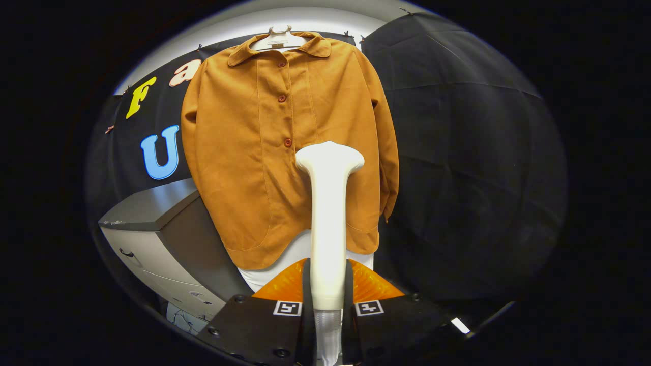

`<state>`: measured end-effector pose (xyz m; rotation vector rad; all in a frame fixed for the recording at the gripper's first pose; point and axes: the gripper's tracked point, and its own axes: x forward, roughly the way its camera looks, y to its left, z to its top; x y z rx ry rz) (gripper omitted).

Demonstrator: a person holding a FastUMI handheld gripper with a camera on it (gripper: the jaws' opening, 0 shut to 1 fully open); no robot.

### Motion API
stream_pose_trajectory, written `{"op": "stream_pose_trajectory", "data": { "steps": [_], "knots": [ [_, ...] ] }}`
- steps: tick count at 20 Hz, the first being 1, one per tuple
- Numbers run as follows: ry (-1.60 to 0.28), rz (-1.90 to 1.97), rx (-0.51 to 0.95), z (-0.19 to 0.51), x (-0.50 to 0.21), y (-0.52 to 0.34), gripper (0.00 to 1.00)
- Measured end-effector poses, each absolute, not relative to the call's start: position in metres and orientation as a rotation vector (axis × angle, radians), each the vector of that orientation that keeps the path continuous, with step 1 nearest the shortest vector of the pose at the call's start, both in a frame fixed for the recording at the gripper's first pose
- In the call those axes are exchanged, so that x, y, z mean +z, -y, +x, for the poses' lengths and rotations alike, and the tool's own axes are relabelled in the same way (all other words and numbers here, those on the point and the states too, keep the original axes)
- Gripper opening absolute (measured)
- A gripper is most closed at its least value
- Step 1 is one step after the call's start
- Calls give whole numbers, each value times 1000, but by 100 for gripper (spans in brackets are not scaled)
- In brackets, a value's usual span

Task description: Iron the clothes twice with a garment steamer, once on the left side and once on the right side.

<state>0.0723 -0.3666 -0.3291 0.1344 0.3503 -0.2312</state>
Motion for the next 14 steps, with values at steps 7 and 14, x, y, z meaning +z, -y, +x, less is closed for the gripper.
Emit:
{"op": "stream_pose_trajectory", "data": {
  "steps": [7, 14],
  "knots": [
    [-337, 143, -242, 42, -301, 349, 23],
    [-214, 84, -208, 27, -219, 304, 23]
  ]
}}
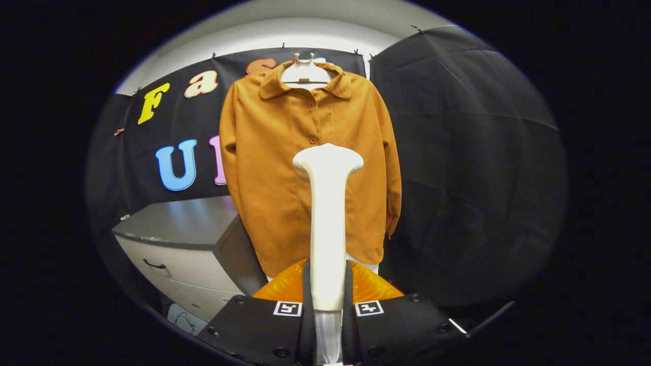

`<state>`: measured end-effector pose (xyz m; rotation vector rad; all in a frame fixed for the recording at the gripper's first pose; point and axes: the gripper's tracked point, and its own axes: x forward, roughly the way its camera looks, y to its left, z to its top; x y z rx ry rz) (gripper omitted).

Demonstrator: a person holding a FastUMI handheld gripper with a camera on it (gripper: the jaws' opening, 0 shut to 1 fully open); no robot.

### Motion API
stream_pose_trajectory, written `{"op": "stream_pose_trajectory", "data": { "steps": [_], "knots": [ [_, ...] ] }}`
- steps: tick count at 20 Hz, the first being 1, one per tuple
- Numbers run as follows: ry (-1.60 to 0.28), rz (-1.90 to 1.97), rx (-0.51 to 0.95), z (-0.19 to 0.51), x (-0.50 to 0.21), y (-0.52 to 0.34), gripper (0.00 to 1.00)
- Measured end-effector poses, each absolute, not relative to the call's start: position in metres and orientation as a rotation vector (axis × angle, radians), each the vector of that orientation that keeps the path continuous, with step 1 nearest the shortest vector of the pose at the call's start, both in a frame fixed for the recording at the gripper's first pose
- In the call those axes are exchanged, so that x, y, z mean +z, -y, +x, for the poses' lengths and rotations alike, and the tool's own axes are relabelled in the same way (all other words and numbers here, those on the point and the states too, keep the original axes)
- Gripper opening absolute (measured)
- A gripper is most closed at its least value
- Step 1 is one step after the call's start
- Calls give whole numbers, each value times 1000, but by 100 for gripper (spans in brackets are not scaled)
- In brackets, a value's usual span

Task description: Iron the clothes twice with a garment steamer, once on the left side and once on the right side.

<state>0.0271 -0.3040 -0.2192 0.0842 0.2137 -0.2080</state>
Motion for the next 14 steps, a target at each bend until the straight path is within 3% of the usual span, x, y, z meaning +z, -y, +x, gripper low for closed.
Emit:
{"op": "stream_pose_trajectory", "data": {
  "steps": [8, 14],
  "knots": [
    [-81, 106, -168, 42, -121, 244, 23],
    [-44, 87, -137, 54, -87, 193, 23]
  ]
}}
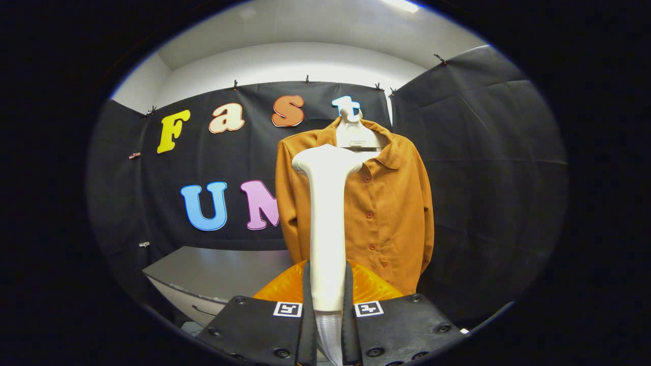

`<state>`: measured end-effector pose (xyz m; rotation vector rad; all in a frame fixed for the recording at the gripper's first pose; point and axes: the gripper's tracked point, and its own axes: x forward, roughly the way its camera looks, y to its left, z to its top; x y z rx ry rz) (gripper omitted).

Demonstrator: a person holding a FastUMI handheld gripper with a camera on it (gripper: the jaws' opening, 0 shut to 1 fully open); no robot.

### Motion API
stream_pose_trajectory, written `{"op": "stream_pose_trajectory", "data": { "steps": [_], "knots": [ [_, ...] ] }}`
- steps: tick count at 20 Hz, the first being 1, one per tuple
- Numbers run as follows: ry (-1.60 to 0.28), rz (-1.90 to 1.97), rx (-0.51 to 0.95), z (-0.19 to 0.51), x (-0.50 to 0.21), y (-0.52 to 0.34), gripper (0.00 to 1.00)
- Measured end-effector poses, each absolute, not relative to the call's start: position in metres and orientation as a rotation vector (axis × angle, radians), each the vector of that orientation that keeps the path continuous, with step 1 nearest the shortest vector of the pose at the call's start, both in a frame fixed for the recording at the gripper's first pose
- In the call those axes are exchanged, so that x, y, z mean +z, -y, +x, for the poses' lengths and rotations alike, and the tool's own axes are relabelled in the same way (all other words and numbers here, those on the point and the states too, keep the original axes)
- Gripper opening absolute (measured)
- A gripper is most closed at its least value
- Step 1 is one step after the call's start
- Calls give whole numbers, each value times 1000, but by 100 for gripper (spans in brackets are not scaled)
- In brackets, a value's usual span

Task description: Iron the clothes twice with a garment steamer, once on the left side and once on the right side.

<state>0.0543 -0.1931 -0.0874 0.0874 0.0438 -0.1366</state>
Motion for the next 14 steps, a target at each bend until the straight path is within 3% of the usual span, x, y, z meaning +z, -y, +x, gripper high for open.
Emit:
{"op": "stream_pose_trajectory", "data": {
  "steps": [14],
  "knots": [
    [0, 29, -36, 65, -42, 93, 23]
  ]
}}
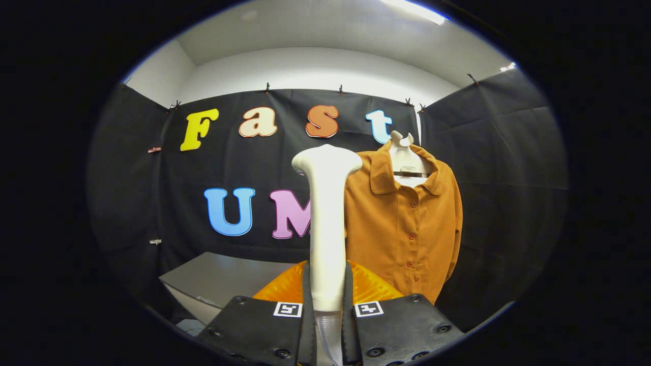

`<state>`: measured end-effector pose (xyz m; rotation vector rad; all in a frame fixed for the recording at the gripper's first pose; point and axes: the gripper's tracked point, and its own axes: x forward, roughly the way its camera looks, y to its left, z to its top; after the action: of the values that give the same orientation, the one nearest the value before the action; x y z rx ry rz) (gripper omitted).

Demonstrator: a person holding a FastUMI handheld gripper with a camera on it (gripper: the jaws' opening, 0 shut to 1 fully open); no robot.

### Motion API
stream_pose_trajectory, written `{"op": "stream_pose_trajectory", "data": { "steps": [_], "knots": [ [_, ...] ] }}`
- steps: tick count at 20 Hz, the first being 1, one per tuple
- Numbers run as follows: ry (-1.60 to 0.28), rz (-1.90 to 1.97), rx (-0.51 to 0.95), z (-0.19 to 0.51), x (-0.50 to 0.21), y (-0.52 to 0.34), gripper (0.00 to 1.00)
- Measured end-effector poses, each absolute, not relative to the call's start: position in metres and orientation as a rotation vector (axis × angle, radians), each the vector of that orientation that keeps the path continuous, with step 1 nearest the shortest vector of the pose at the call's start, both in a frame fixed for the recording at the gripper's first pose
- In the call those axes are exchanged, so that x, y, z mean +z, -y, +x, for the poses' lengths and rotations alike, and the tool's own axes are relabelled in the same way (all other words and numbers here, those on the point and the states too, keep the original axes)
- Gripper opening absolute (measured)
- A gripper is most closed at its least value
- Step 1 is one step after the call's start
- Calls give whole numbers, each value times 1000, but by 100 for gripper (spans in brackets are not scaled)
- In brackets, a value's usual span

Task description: Iron the clothes twice with a garment steamer, once on the left side and once on the right side.

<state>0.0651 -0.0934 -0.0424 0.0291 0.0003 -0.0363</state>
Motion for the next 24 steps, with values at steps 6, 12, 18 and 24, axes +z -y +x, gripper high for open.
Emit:
{"op": "stream_pose_trajectory", "data": {
  "steps": [6, 12, 18, 24],
  "knots": [
    [-19, 37, -14, 74, -49, 76, 23],
    [-24, 36, -13, 78, -54, 72, 23],
    [-17, 38, -19, 81, -50, 73, 23],
    [-14, 32, -22, 81, -51, 74, 23]
  ]
}}
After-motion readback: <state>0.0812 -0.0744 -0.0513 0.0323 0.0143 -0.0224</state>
